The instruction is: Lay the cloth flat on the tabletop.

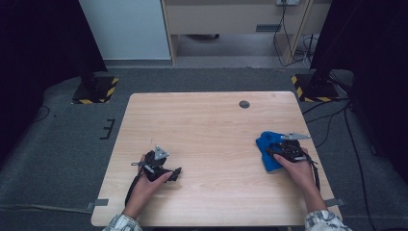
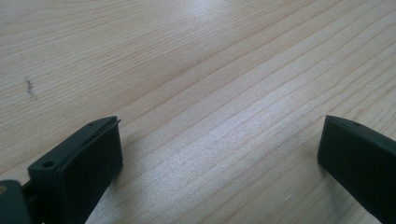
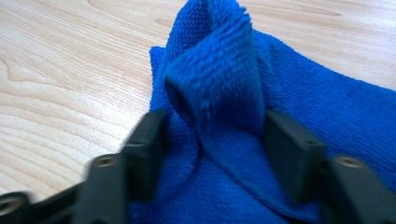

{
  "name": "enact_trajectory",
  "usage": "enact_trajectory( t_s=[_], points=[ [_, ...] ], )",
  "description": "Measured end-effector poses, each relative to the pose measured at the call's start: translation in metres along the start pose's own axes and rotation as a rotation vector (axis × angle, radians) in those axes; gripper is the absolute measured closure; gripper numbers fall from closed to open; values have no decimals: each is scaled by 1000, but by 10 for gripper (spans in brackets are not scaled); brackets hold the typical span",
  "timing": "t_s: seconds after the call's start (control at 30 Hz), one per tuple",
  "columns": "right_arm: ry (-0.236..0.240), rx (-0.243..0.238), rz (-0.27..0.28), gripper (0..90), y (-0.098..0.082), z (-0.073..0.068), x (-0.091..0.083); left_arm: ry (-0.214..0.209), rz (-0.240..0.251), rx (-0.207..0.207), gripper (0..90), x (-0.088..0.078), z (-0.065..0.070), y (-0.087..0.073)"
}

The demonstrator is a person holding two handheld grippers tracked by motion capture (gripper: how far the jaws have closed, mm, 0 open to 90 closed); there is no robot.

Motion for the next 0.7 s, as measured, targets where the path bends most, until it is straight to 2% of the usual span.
enact_trajectory(
  t_s=[0.1, 0.17, 0.27, 0.33, 0.43, 0.47, 0.5, 0.53, 0.57, 0.6, 0.63, 0.67, 0.7],
  points=[
    [22, 15, 5, 621, 0, 1, -1, -3, -1, 2, 0, 0, 0, 0],
    [33, -4, 2, 690, 1, -2, -1, -5, -1, 4, 0, 0, 0, 0],
    [26, -14, 5, 708, 2, -5, -2, -6, -2, 5, 0, 0, 0, 0],
    [39, 5, 16, 715, 3, -8, -3, -6, -1, 6, 0, 0, 1, 0],
    [52, -4, 20, 718, 5, -18, -5, -5, -1, 5, 0, 0, 1, 0],
    [63, -19, 24, 719, 7, -23, -7, -5, 0, 5, 0, 0, 1, 0],
    [84, -45, 43, 719, 13, -35, -10, -5, 0, 4, 0, 1, 1, 0],
    [84, -45, 43, 719, 13, -35, -10, -5, 0, 4, 0, 1, 1, 0],
    [95, -55, 56, 719, 17, -41, -12, -5, 0, 4, 0, 1, 1, 1],
    [119, -75, 86, 719, 25, -56, -15, -5, 0, 5, 0, 1, 1, 1],
    [119, -75, 86, 719, 25, -56, -15, -5, 0, 5, 0, 1, 1, 1],
    [146, -94, 111, 718, 33, -73, -16, -6, 0, 5, 0, 1, 1, 1],
    [162, -98, 117, 716, 36, -82, -16, -6, 0, 5, 0, 1, 1, 1]
  ],
)
Point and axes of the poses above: each handheld gripper's, and its own axes: x roughly forward along the jaws, y roughly out of its top, z roughly to its right, the point moved 1 cm from there along x, roughly forward along the jaws, and after that the axes turned 6 degrees about z, right-handed, at the moved point
